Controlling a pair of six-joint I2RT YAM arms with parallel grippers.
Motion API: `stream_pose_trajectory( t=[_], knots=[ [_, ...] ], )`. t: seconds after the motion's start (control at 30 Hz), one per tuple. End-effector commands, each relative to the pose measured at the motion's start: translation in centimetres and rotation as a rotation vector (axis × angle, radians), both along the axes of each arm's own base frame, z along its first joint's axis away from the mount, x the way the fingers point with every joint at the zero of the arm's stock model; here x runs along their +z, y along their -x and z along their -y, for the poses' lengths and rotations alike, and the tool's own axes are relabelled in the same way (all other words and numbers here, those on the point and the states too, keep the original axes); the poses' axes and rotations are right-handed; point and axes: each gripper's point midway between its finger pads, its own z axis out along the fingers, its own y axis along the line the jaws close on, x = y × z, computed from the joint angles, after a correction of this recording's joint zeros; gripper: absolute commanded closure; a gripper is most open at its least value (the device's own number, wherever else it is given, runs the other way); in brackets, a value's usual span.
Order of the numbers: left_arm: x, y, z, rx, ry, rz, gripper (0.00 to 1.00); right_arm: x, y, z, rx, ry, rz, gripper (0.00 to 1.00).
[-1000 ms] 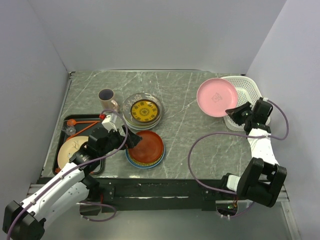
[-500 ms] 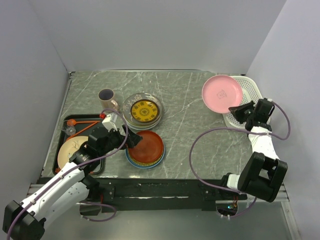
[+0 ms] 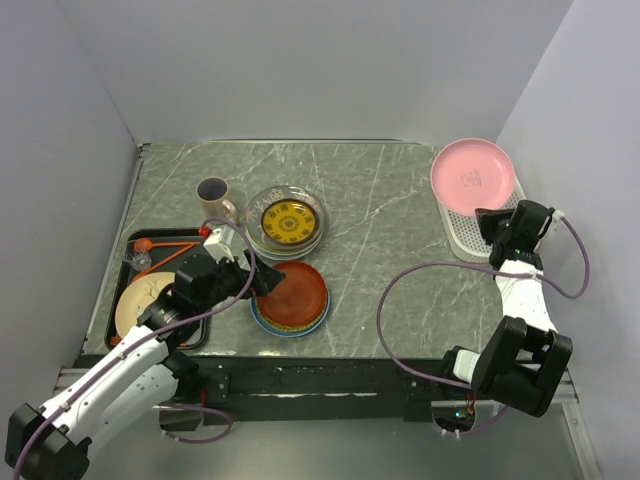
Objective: Place the plates into the plastic bin on the countertop
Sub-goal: Place the plate in the plastic bin.
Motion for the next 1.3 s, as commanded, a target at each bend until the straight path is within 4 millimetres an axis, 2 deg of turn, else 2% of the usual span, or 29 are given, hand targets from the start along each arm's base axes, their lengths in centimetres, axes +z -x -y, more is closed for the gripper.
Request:
stream_pose_trajectory(
  t=[0.0,0.03,0.2,0.5,0.73,0.97,1.03,1.07,1.27],
  knots=[
    [1.7,-0.4,0.5,-0.017,0.030,0.067,0.01,2.8,-0.1,2.4,-0.165,-0.009,0.126,1.00],
    [1.7,-0.4,0.5,-0.019,0.029,0.064,0.01,2.3,0.2,2.6,-0.184,-0.020,0.122,1.00],
    [1.1,-0.5,0.6,-0.017,0.027,0.053,0.01,2.2,0.2,3.1,-0.241,-0.065,0.145,1.00],
    [1.0,-0.6,0.4,-0.011,0.019,0.056,0.01,1.5,-1.3,3.6,-0.256,-0.107,0.146,1.00],
    [0.6,-0.8,0.7,-0.015,0.017,0.051,0.01,-0.1,-2.2,4.2,-0.262,-0.111,0.106,1.00],
    [-0.1,-1.1,0.8,-0.020,-0.005,0.031,0.01,-1.0,-3.1,5.9,-0.318,-0.075,0.069,1.00],
    [-0.5,-1.0,0.9,-0.022,-0.008,0.020,0.01,-1.2,-3.6,6.1,-0.313,-0.080,0.066,1.00],
    [0.2,-1.3,1.0,-0.021,0.010,0.045,0.01,-1.2,-3.7,6.2,-0.313,-0.081,0.064,1.00],
    [-0.3,-1.5,1.3,-0.023,0.004,0.030,0.01,-2.2,-5.1,6.0,-0.278,-0.112,0.064,1.00]
  ],
)
